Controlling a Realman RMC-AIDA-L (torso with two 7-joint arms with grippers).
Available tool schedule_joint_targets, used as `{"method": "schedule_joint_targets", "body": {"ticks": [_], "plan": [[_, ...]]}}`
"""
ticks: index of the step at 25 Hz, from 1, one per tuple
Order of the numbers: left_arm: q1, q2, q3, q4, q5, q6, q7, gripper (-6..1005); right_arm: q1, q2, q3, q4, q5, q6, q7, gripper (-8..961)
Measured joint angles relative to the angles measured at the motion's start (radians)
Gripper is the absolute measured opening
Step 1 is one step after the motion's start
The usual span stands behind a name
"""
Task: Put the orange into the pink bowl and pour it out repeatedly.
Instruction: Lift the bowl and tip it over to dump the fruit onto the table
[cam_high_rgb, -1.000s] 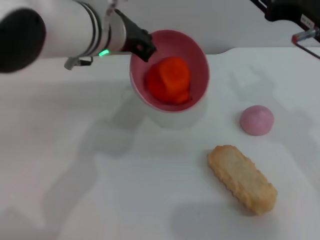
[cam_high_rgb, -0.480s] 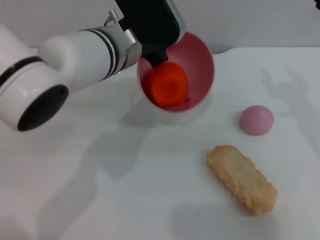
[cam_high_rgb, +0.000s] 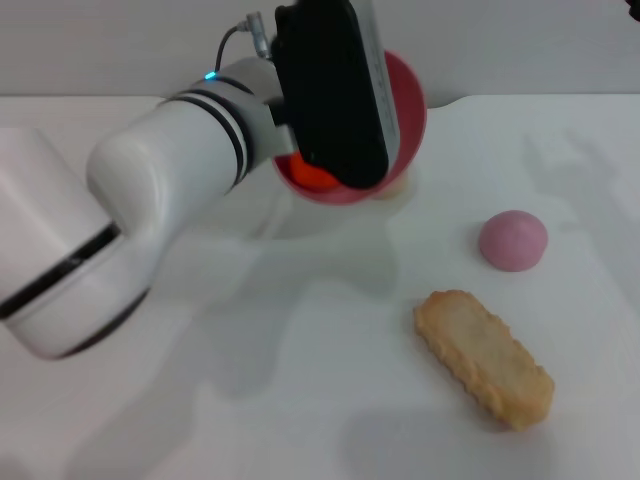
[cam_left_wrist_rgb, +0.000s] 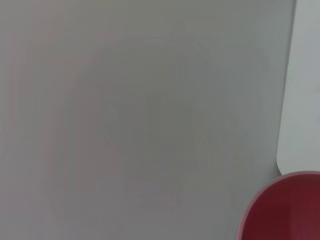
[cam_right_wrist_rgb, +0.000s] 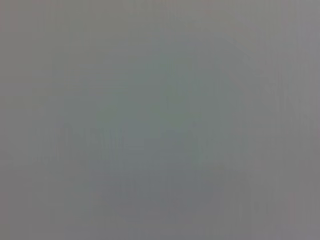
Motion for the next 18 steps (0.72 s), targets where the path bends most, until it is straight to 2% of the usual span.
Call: {"method": "schedule_joint_targets", "body": {"ticks": [2,4,11,18], "plan": [[0.004,0.000,0.010,0.002,0.025,-0.001,0.000,41,0.002,-0.001,0.000,0.001,0.000,0.000,0.000,645],[0.028,0.000,0.062,0.020,0.156,-0.010,0.000,41,0.004,-0.001,0.001,0.002,0.000,0.000,0.000,647],[0.083,-0.002,0.153,0.041,0.405,-0.007,-0.010,41,0.006,-0.002,0.005,0.006,0.000,0.000,-0.005,656],[0.087,-0.004,0.197,0.022,0.545,-0.010,-0.011,41,0.014,-0.003,0.010,0.015,0.000,0.000,-0.007,664]]}}
